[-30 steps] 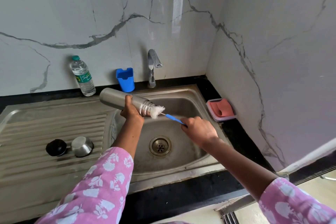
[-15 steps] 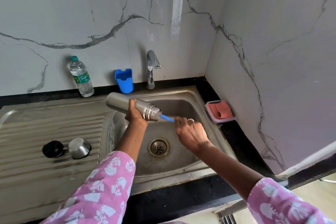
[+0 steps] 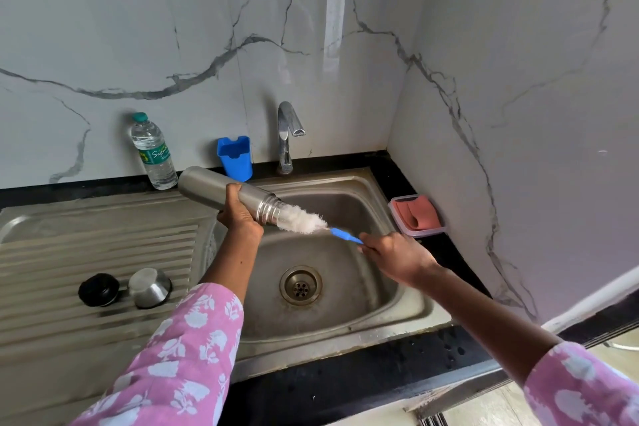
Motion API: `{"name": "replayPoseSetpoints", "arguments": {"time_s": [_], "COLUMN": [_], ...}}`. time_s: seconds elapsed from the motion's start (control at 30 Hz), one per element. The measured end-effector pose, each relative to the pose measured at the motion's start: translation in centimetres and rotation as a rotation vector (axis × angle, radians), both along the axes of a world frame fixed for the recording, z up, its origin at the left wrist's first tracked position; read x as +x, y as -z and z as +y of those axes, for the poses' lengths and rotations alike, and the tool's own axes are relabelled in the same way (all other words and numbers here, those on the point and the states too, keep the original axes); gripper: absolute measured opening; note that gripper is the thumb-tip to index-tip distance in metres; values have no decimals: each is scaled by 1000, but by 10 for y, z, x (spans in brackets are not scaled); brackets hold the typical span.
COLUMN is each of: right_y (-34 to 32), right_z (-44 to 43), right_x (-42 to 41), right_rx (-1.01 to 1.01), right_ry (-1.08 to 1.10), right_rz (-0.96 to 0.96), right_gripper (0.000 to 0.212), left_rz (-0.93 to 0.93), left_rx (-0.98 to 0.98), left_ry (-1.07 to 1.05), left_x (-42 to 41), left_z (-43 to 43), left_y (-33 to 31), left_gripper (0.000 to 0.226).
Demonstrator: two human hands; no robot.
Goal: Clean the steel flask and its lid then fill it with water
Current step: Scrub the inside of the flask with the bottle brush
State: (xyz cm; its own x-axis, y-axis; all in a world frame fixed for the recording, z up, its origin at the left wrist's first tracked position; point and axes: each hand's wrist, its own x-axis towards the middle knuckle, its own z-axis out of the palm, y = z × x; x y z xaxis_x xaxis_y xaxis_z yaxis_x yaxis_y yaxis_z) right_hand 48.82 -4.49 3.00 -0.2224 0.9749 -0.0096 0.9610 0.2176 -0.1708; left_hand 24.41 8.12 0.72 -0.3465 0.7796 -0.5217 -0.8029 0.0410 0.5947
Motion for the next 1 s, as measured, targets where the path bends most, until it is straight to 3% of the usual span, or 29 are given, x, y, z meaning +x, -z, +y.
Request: {"name": "replayPoseSetpoints", "arguments": {"time_s": [0.07, 0.13, 0.2, 0.27, 0.33, 0.37, 0.43, 0.57, 0.7, 0.8, 1.0], "right_y": [-1, -5, -10, -11, -2, 0, 7, 21, 6, -14, -26], "right_z": [-1, -2, 0, 2, 3, 1, -1, 5, -2, 2, 13], "right_x": [5, 6, 7, 4, 0, -5, -8, 2, -6, -9, 8], "right_rx": [-352, -526, -592, -383, 199, 424, 704, 765, 527, 15, -769], "right_ry": [128, 198, 251, 253, 209, 165, 34, -121, -6, 221, 380], "right_rz": [366, 662, 734, 470, -84, -229, -322, -280, -25, 160, 829], "right_gripper": [24, 19, 18, 15, 10, 4, 10, 10, 25, 24, 33], "left_rz": [7, 10, 11, 17, 9, -3, -23, -50, -50, -48, -53], "left_rx": [8, 21, 20, 11, -3, -14, -29, -25, -16, -1, 48], "left_ry": [-20, -30, -33, -47, -61, -65, -66, -81, -69, -89, -104], "left_x": [-6, -7, -6, -4, 0, 2, 6, 4, 1, -4, -6], "left_z": [1, -1, -2, -2, -2, -1, -2, -4, -5, -4, -2], "left_y": [0, 0, 0, 0, -2, -3, -2, 2, 0, -6, -15], "left_gripper": [68, 68, 67, 66, 64, 63, 64, 67, 64, 57, 63]}}
